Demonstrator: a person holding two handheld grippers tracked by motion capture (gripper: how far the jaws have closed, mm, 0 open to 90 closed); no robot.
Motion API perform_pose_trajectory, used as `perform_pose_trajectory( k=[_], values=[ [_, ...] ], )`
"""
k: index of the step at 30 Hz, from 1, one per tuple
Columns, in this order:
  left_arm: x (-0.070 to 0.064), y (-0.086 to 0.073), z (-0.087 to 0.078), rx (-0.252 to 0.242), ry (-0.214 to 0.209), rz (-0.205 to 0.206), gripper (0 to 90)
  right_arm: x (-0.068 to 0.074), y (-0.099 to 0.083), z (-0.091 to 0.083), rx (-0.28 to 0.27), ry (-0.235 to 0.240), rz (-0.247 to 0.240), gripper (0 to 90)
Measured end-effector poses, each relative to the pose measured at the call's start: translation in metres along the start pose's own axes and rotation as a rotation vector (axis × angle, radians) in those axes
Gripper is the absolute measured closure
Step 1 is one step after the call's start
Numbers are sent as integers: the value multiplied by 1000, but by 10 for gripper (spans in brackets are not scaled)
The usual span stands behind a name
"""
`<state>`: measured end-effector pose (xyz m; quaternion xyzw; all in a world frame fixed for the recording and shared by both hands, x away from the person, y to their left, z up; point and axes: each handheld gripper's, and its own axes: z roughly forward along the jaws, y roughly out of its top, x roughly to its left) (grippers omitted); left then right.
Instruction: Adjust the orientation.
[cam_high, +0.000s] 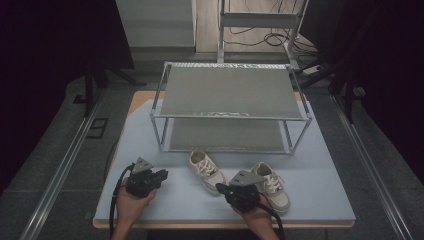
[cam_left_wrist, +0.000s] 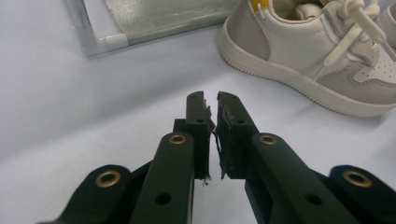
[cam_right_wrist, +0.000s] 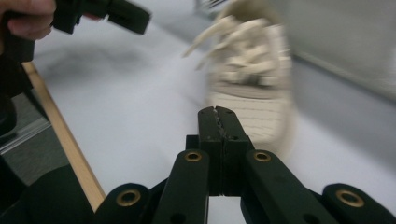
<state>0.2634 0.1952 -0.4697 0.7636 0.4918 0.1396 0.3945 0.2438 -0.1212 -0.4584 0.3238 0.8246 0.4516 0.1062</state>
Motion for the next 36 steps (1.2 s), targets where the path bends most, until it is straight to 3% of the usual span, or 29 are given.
perform_pose_trajectory(
  k=[4, 7, 9, 11, 12, 14, 17, 20, 25, 30, 36],
  values=[
    [3, 0, -1, -11, 3, -14, 811, 11, -2, 28, 42, 33, -8, 897],
    [5, 0, 0, -13, 2, -25, 766, 13, -5, 41, 66, 13, -23, 897],
    [5, -1, 1, -13, -3, -27, 746, 9, -7, 40, 67, -11, -16, 898],
    [6, -2, 2, -9, -6, -31, 737, 6, -7, 38, 59, 3, 6, 898],
    [6, -3, 3, -6, -9, -34, 729, 2, -7, 35, 62, -9, 21, 898],
    [6, -3, 4, -2, -10, -33, 726, -2, -9, 29, 62, -56, 4, 898],
    [5, -3, 6, -1, -16, -30, 718, -9, -11, 22, 61, -69, 41, 898],
    [3, -2, 7, -6, -13, -27, 710, -13, -11, 17, 69, -126, 32, 898],
    [4, -1, 8, -8, -14, -26, 705, -19, -10, 18, 70, -160, 55, 898],
    [5, 3, 10, -13, -17, -25, 707, -22, -6, 20, 80, -244, 51, 898],
    [7, 17, 19, -27, -23, -10, 721, -30, -4, 24, 72, -276, 61, 898]
  ],
)
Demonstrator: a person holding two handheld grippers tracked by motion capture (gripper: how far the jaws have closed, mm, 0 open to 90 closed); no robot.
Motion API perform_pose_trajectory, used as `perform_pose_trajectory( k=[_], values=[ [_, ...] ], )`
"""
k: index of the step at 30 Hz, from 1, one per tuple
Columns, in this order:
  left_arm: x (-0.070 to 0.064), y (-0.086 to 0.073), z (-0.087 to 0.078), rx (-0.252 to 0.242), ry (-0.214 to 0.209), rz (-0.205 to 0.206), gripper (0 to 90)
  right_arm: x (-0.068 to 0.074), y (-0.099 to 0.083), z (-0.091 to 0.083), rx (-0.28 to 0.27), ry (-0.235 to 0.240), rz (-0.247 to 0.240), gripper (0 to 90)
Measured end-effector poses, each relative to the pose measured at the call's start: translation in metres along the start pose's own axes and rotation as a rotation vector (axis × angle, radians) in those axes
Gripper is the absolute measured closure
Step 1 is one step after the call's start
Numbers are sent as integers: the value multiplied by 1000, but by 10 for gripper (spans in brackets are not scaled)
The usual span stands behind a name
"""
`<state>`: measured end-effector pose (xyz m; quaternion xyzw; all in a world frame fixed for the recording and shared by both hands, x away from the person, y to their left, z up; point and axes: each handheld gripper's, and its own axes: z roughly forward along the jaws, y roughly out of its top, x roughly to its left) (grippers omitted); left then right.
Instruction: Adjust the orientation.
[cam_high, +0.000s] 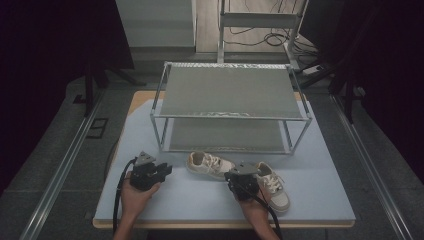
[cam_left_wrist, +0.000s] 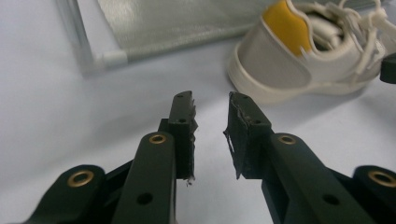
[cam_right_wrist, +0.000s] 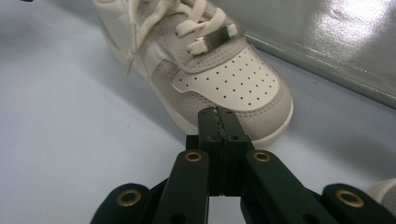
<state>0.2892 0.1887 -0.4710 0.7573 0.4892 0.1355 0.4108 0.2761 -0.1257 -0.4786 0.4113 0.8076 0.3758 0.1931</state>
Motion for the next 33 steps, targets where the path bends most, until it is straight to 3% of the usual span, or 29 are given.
perform_pose_trajectory(
  k=[5, 9, 16, 19, 24, 33],
  values=[
    [4, 9, 12, -9, -13, 6, 788, -1, -2, -1, -17, 21, -3, 897],
    [5, 14, 21, -29, -9, 18, 848, 8, -2, -9, -51, 44, -34, 897],
    [-2, 29, 40, -36, -29, 78, 884, 16, -7, -31, -99, 79, -70, 897],
    [-3, 34, 47, -28, -31, 94, 892, 20, -12, -38, -96, 90, -81, 896],
    [-3, 38, 61, -12, -80, 111, 893, 21, -17, -37, -81, 100, -85, 896],
    [-6, 43, 69, 8, -103, 99, 896, 18, -20, -36, -69, 98, -84, 890]
  ],
)
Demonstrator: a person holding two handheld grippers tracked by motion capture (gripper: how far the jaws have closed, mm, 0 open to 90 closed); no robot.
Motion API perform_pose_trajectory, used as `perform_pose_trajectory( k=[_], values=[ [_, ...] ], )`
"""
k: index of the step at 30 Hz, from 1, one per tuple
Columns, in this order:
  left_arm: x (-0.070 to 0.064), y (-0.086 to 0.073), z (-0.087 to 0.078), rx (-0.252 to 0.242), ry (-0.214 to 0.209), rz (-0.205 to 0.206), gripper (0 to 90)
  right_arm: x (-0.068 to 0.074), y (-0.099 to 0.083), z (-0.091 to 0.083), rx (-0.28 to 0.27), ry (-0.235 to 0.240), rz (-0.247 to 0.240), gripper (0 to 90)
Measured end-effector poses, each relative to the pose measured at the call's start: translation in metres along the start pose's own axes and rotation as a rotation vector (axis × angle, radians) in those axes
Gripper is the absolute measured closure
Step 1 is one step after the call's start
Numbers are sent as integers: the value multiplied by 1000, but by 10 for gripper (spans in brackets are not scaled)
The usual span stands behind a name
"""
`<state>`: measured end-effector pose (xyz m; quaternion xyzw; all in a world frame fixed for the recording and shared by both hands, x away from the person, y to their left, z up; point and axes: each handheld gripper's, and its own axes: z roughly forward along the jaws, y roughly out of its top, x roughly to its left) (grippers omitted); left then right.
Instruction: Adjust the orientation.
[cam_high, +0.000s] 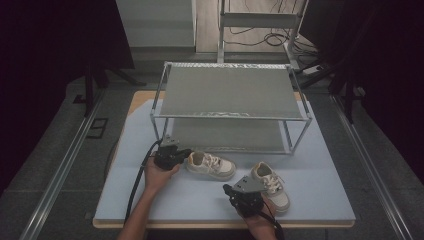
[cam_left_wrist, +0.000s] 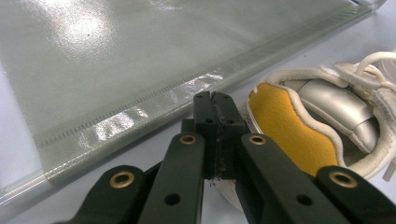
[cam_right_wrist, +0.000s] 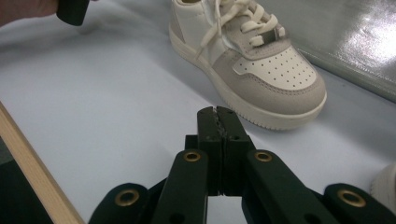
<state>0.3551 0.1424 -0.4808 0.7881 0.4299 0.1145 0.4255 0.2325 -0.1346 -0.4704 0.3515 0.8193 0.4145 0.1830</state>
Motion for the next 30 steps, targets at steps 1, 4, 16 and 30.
perform_pose_trajectory(
  k=[1, 4, 16, 30],
  values=[
    [-1, 0, 0, 0, -3, -2, 897, -1, -1, 0, 4, -1, 2, 890],
    [-3, -2, -3, 5, -4, 2, 898, -2, -3, 1, 9, -3, 5, 890],
    [-34, -26, -30, 39, -44, 46, 897, -9, -7, -1, 21, -20, 14, 888],
    [-73, -44, -41, 64, -125, 65, 890, -25, -12, -24, -24, -33, 48, 888]
  ],
)
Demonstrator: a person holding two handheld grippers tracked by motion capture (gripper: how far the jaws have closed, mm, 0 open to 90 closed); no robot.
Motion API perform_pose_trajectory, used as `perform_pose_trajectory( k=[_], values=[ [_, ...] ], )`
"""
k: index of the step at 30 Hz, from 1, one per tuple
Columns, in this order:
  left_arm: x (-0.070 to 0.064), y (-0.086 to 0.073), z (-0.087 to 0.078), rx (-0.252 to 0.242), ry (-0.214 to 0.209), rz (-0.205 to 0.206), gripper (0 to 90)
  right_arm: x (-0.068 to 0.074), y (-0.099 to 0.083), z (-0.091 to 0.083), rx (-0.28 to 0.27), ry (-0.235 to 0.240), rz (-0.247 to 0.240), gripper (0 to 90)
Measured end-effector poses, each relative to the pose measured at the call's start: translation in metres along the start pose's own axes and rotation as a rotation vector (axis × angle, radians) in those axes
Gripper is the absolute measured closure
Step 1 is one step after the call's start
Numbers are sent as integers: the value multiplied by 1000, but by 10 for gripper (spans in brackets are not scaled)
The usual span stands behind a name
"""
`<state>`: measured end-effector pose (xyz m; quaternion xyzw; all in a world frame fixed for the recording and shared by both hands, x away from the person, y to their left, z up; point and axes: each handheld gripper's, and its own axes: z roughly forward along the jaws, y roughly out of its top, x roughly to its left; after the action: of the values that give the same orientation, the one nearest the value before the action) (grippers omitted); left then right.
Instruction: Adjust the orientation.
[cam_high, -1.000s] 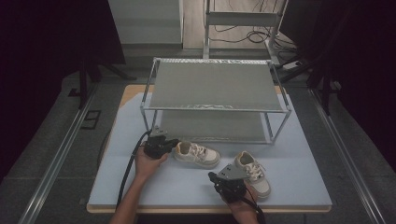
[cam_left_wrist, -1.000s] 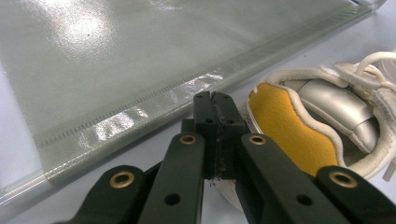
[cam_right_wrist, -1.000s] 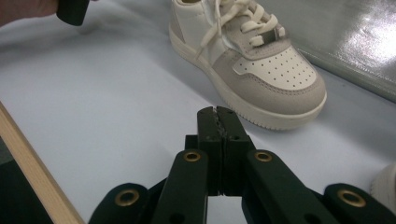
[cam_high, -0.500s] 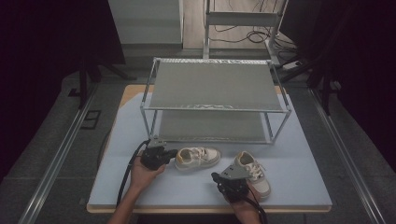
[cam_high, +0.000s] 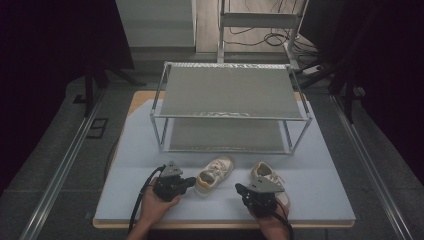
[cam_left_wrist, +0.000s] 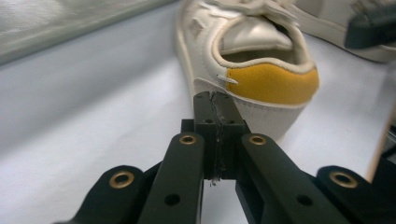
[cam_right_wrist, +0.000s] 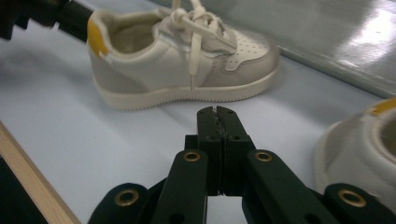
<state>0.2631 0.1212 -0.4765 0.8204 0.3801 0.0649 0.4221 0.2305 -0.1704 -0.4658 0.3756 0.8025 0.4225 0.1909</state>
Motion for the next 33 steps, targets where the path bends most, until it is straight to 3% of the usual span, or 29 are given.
perform_pose_trajectory(
  k=[3, 5, 10, 16, 20, 22, 25, 33],
  values=[
    [-10, -1, 7, 18, -11, 27, 881, -6, 0, -5, -11, -4, 14, 888],
    [-13, 0, 9, 25, 8, 41, 870, -9, -1, -7, -14, -9, 19, 888],
    [-6, 0, 1, -6, 9, -3, 816, -8, -2, -8, -13, 1, 14, 886],
    [7, -8, -14, -35, 59, -35, 775, -2, -5, 0, 10, 19, -5, 885],
    [15, -12, -23, -48, 111, -68, 682, -3, -4, -3, 6, 23, 12, 885],
    [17, -12, -27, -64, 149, -74, 583, -5, -7, -8, 8, 18, 21, 886],
    [20, -11, -34, -78, 167, -90, 530, -6, -17, -22, 11, -3, 26, 886],
    [23, -10, -34, -64, 182, -102, 504, -17, -54, -57, 36, -70, 79, 892]
  ],
)
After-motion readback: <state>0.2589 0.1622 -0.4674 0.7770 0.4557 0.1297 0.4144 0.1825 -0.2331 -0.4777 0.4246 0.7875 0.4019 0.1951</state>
